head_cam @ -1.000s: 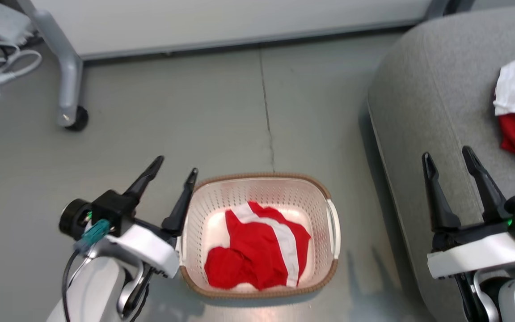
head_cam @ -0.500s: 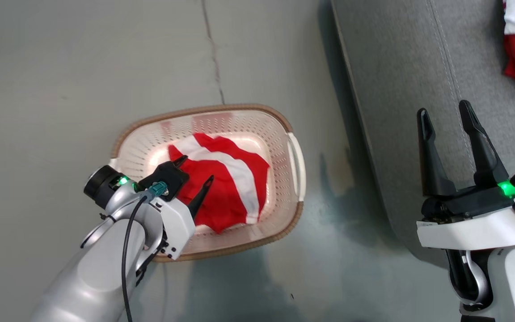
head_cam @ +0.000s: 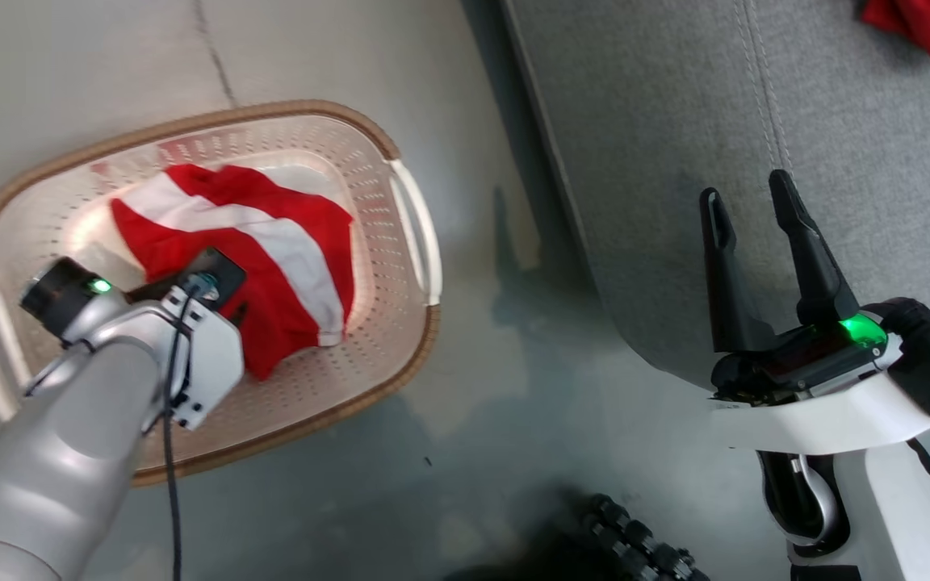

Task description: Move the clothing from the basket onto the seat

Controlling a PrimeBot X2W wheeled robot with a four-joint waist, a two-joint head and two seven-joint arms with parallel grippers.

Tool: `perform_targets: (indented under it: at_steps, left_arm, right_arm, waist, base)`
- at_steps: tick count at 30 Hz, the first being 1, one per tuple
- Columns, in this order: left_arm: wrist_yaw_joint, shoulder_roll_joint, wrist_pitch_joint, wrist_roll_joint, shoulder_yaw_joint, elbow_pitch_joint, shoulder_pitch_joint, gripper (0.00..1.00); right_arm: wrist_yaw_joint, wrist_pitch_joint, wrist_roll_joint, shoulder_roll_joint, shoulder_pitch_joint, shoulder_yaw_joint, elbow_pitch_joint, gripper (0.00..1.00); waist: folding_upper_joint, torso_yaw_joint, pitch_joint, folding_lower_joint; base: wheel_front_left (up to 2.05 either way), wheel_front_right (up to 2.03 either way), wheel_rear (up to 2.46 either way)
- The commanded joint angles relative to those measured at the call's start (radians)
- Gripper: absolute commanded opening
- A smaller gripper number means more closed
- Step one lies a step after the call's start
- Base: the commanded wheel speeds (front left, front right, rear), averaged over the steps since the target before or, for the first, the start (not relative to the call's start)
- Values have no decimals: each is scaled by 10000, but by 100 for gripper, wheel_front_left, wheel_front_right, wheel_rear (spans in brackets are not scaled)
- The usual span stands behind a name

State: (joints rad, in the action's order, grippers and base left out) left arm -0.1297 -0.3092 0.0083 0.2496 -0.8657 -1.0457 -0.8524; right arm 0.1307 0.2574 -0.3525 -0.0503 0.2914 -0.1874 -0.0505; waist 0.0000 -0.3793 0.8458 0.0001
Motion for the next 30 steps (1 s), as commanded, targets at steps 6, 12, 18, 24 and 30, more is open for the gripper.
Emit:
perform_targets:
  at_steps: [6, 12, 18, 24, 30]
  left_arm:
    - [22, -352, 249, 54, -2, -973, -675, 100]
    - [78, -323, 391, 41, -87, -1643, -1055, 0]
    - [159, -271, 46, 194, -10, -1804, -1203, 0]
    - [124, 236, -964, 673, 235, -1632, -802, 0]
    - [36, 912, -1875, 1269, 446, -1293, -222, 0]
  right_arm:
    - [3, 94, -308, -9, -69, -79, -402, 100]
    - [3, 96, -392, -11, -278, -20, -616, 100]
    - [3, 97, -427, -12, -29, -222, -543, 100]
    - [3, 98, 115, -18, 197, -191, -261, 100]
    - [3, 97, 803, -25, 95, 35, 148, 100]
  waist:
    - [0, -871, 916, -1]
    - [0, -861, 1038, -1]
    - [0, -877, 939, -1]
    - [0, -288, 117, -1]
    - [0, 532, -889, -1]
  base:
    - [0, 0, 0]
    - [0, 0, 0]
    - [0, 0, 0]
    - [0, 0, 0]
    - [0, 0, 0]
